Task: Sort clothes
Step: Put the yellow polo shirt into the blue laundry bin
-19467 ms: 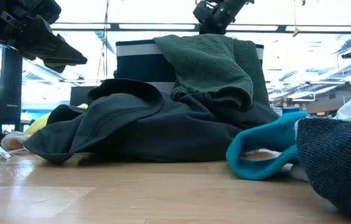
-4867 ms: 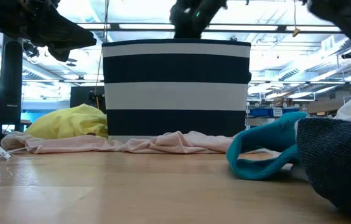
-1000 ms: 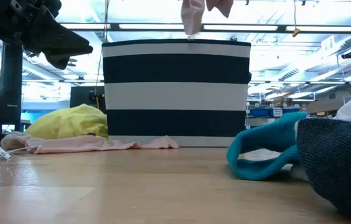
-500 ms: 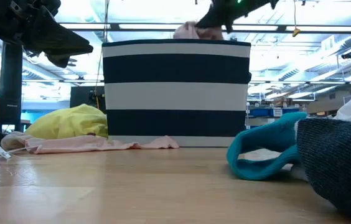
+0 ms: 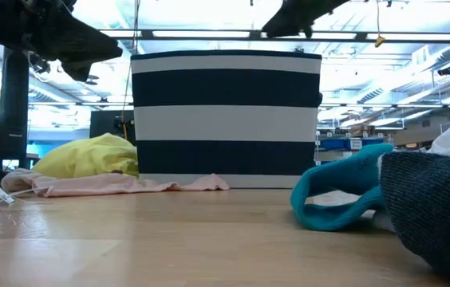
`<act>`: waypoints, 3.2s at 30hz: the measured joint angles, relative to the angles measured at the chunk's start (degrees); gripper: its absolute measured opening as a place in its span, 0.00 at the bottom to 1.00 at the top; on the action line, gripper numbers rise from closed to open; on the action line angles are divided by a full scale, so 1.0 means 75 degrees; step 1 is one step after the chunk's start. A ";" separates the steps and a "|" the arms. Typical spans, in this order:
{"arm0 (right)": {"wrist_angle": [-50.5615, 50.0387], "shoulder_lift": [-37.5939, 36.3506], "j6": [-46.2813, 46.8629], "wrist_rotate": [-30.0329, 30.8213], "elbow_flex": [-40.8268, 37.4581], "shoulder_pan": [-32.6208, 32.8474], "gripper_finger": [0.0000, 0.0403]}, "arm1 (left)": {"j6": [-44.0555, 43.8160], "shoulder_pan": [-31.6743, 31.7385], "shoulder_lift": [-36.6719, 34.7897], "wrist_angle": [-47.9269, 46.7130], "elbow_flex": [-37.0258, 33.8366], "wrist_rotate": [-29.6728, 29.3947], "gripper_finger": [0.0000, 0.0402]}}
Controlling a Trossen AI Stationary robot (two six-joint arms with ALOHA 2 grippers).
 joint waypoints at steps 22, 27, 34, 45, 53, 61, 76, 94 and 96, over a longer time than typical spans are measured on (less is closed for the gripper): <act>-0.2486 -0.3224 0.1307 -0.1203 -0.2473 0.0080 0.37 | -0.1417 0.2058 -0.0674 -0.4278 0.0931 -0.0201 0.17; -0.2482 -0.4047 0.1895 -0.1207 -0.3254 0.0412 0.37 | -0.1573 0.2524 -0.0810 -0.4834 0.1419 -0.0264 0.15; -0.2413 -0.5066 0.2670 -0.1204 -0.4066 0.1067 0.37 | -0.2558 0.3006 -0.0804 -0.5592 0.1463 -0.0554 0.26; -0.2087 -0.5654 0.3515 -0.1155 -0.5138 0.1916 0.35 | -0.3295 0.3255 -0.0795 -0.6180 0.1405 -0.1298 0.61; -0.0517 -0.5619 0.4011 -0.0854 -0.6644 0.2636 0.35 | -0.3424 0.3358 -0.0637 -0.6342 0.1402 -0.1250 0.58; 0.1315 -0.5621 0.4588 0.0243 -0.7875 0.3426 0.35 | -0.3192 0.4484 0.0082 -0.6620 0.1396 -0.0548 0.51; 0.2176 -0.5622 0.4663 0.1170 -0.8122 0.4352 0.35 | -0.2578 0.6871 0.1908 -0.4536 0.0909 0.1247 0.51; 0.2343 -0.5214 0.4715 0.1422 -0.8122 0.4596 0.35 | -0.2799 0.7578 0.2802 -0.4224 0.0817 0.2747 0.01; 0.2348 -0.5161 0.4688 0.1482 -0.8122 0.4599 0.35 | -0.2765 0.7527 0.2447 -0.4818 0.1148 0.2586 0.01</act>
